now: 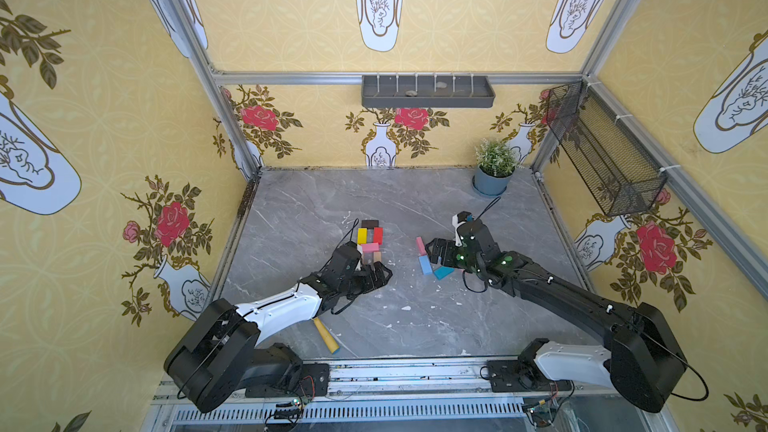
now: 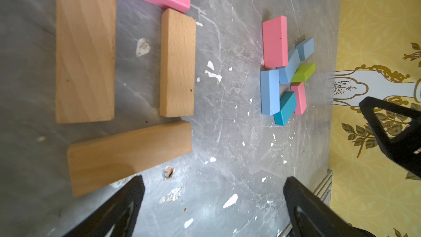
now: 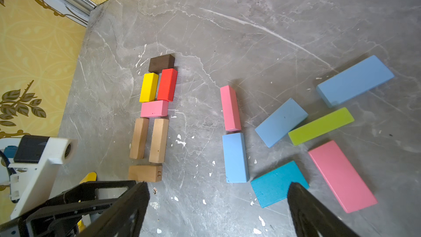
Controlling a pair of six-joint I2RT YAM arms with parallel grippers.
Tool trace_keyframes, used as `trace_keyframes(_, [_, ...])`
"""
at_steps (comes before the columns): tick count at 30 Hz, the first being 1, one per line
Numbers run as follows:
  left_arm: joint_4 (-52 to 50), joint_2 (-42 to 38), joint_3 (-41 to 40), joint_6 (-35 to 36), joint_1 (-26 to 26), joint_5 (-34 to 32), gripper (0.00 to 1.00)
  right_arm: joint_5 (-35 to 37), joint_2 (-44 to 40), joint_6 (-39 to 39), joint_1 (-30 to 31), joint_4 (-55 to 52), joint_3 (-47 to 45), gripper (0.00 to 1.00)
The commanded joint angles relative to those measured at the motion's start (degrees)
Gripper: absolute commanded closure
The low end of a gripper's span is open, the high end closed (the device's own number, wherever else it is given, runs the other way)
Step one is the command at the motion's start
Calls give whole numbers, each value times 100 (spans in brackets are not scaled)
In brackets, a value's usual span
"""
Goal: Assemble the number 8 with building blocks
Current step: Assemble the building block at the center of the board.
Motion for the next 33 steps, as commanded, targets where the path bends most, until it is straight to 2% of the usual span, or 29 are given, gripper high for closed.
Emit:
trace_keyframes(1, [237,133,23,10,-10,18,2,28,0,-57,-21,43,-20,2])
trace_keyframes(19, [264,131,-3,12,-10,-111,3,-42,34,-52,-43,86,-56,2])
trace_keyframes(25, [18,-429,35,95,-10,-276,3,-45,10,-89,-54,56,4,2])
trace_keyframes(30, [-722,-1118,222,426,-10,-759,2,305,110,38,-114,-425,252,2])
trace_keyframes(33, [-1022,-1441,314,640,-10,-1081,2,198,374,-207,-243,-678,505,3])
